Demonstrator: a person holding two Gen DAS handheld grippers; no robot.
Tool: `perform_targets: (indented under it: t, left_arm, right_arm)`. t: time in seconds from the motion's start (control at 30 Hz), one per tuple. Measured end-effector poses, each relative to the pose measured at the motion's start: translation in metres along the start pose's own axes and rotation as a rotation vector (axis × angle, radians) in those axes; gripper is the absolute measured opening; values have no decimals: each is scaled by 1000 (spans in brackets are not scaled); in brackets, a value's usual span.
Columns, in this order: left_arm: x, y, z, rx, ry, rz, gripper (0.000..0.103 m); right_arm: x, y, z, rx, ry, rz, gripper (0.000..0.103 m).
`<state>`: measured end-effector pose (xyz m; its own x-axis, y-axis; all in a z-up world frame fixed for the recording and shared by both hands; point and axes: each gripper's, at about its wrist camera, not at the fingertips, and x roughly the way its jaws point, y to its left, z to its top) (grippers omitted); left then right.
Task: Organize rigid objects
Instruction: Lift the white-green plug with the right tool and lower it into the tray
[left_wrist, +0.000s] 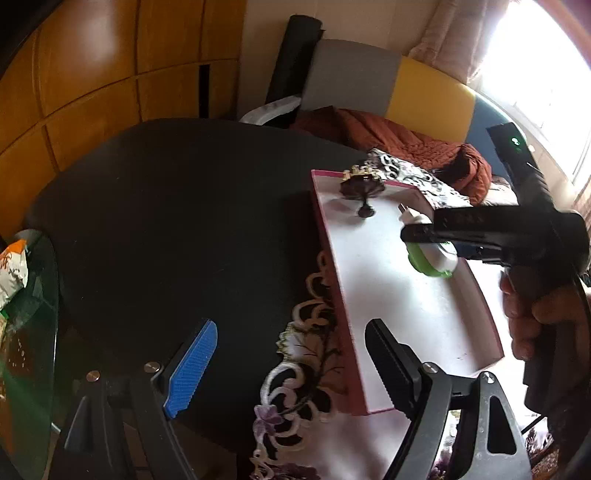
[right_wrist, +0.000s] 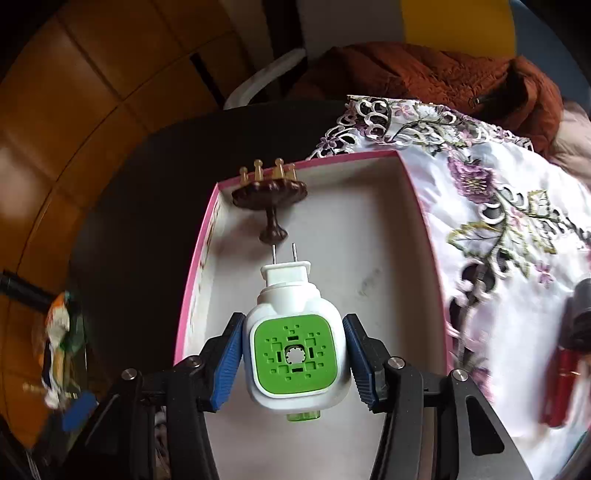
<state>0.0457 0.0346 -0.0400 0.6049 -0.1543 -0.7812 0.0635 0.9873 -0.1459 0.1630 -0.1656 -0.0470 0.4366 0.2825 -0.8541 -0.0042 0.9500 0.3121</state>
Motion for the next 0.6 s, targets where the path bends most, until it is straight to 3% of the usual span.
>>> perform_targets:
  t: [0.23,0.6]
  left_arm:
    - [5,14,-1,-24,4,16,84]
    - [6,19,0,-39,-4,34,84]
  right_arm:
    - [38,21,15,51,40,21,55]
    - [30,26,-1,11,51,105,60]
